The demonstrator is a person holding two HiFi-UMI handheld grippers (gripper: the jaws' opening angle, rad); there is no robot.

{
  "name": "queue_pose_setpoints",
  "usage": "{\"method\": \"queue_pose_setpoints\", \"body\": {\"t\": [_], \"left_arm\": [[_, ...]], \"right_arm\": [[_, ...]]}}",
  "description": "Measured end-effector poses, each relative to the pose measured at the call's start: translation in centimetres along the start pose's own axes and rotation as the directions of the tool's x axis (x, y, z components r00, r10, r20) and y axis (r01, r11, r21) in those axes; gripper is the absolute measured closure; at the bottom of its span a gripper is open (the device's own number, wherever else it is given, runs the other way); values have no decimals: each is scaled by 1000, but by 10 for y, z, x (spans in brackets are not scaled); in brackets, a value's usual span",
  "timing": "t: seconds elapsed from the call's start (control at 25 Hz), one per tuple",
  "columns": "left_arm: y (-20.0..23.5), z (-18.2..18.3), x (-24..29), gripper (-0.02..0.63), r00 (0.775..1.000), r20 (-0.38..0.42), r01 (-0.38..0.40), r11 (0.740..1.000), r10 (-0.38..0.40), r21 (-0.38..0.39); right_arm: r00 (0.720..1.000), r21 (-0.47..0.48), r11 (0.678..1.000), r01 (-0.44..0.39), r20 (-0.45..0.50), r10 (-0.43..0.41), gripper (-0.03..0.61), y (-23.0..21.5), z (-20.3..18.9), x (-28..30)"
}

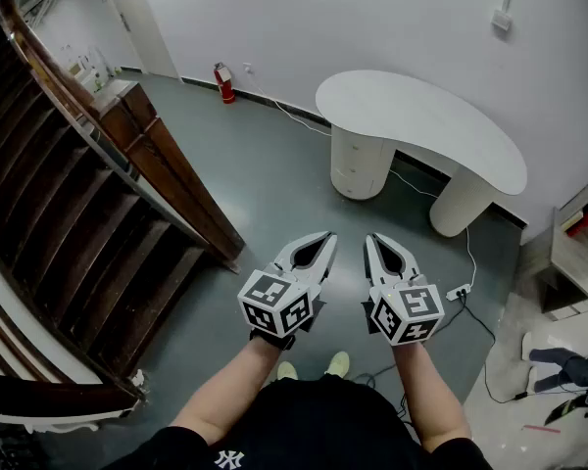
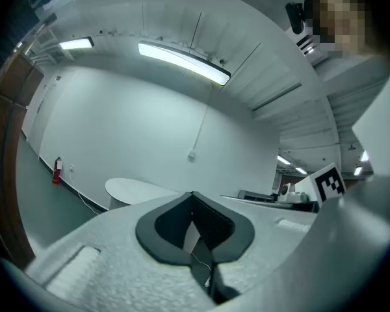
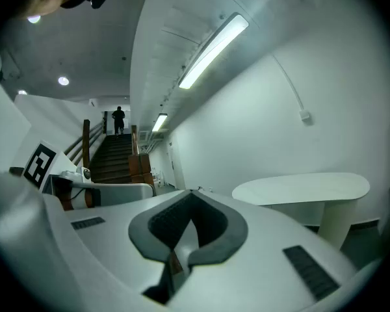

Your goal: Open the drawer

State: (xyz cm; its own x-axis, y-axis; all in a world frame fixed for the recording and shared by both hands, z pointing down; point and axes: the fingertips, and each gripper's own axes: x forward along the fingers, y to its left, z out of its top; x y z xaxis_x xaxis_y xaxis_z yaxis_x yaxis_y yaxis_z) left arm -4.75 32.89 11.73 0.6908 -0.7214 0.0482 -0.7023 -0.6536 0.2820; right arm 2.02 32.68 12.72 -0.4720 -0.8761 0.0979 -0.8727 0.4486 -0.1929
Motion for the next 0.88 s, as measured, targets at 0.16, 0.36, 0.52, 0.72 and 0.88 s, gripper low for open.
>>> {"method": "queue_pose_setpoints", "body": {"t": [0.16, 0.36, 0.52, 0.72, 0.88], "left_arm": [[-6, -2, 6, 604, 1000, 0, -3, 1000, 3, 2], [-13, -9, 15, 604, 1000, -5, -9, 1000, 9, 2], [-19, -13, 27, 604, 1000, -11, -13, 1000, 13, -7], [-17, -17, 44, 604, 999, -15, -38, 999, 38, -13], [-12, -20, 55, 604, 998, -22, -55, 998, 55, -12]], "right_arm": [[1000, -3, 1000, -3, -1, 3, 565, -7, 0, -4], [1000, -2, 1000, -10, -3, 10, 565, -18, -4, -9], [1000, 9, 1000, -28, -3, 28, 565, -28, -3, -13], [998, 81, 994, -67, 15, 66, 563, -48, 3, -15], [997, 130, 989, -70, 21, 68, 563, -65, 2, -12]]}}
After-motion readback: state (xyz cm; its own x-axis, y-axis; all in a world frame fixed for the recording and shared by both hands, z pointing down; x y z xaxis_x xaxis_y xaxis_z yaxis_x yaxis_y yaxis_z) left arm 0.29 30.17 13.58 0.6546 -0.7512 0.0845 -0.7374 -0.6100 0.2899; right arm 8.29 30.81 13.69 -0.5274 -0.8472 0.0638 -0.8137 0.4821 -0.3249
